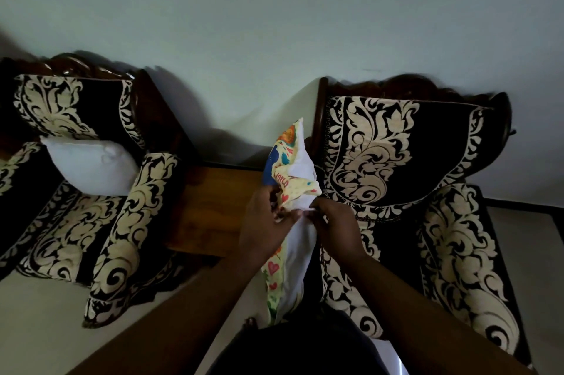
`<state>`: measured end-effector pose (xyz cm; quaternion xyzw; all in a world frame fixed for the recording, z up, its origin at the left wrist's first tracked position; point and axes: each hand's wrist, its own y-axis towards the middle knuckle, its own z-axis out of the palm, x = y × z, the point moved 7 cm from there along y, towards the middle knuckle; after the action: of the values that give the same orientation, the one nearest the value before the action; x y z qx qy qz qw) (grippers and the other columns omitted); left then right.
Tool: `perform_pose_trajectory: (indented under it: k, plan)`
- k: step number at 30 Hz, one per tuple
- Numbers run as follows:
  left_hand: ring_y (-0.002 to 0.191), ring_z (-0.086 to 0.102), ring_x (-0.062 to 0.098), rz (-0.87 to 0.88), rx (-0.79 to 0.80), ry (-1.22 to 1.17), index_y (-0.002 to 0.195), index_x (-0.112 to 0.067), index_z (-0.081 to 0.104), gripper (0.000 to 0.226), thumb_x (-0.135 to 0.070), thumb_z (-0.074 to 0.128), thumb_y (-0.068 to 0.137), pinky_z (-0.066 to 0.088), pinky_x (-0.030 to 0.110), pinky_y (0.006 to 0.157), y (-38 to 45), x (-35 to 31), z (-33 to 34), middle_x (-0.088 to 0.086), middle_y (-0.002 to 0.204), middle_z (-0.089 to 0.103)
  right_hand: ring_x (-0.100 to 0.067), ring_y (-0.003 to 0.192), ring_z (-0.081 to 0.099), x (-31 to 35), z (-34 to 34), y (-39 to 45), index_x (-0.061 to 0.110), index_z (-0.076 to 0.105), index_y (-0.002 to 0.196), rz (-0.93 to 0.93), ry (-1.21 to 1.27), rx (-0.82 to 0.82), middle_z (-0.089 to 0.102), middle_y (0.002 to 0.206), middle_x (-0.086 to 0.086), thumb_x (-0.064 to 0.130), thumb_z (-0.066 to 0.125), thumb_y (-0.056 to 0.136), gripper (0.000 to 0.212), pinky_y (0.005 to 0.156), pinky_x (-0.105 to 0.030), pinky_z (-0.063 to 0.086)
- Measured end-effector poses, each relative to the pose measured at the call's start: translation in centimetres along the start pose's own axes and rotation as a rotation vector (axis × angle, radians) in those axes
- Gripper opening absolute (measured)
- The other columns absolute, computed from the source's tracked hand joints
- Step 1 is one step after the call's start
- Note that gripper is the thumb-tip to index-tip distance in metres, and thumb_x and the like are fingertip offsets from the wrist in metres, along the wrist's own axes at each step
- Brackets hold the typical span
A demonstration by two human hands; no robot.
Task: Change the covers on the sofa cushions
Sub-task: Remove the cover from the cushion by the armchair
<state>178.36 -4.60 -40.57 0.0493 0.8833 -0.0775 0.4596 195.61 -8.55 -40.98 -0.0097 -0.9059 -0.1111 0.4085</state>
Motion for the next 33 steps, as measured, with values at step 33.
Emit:
perform_pose_trajectory:
  k: [33]
  plan:
    - [0.084,0.064,0.022,-0.226,-0.039,-0.116,0.092,-0.010,0.069,0.027,-0.030,0.053,0.097,0.050,0.045,0.079,0.3,0.8,-0.8,0.006,0.087,0.069,-0.023,0.089,0.059,2.0,2.4,-1.5,0.035,0.066,0.110,-0.077,-0.575,0.001,0.062,0.096,0.006,0.042,0.060,0.092,0.021,0.084,-0.042,0.041]
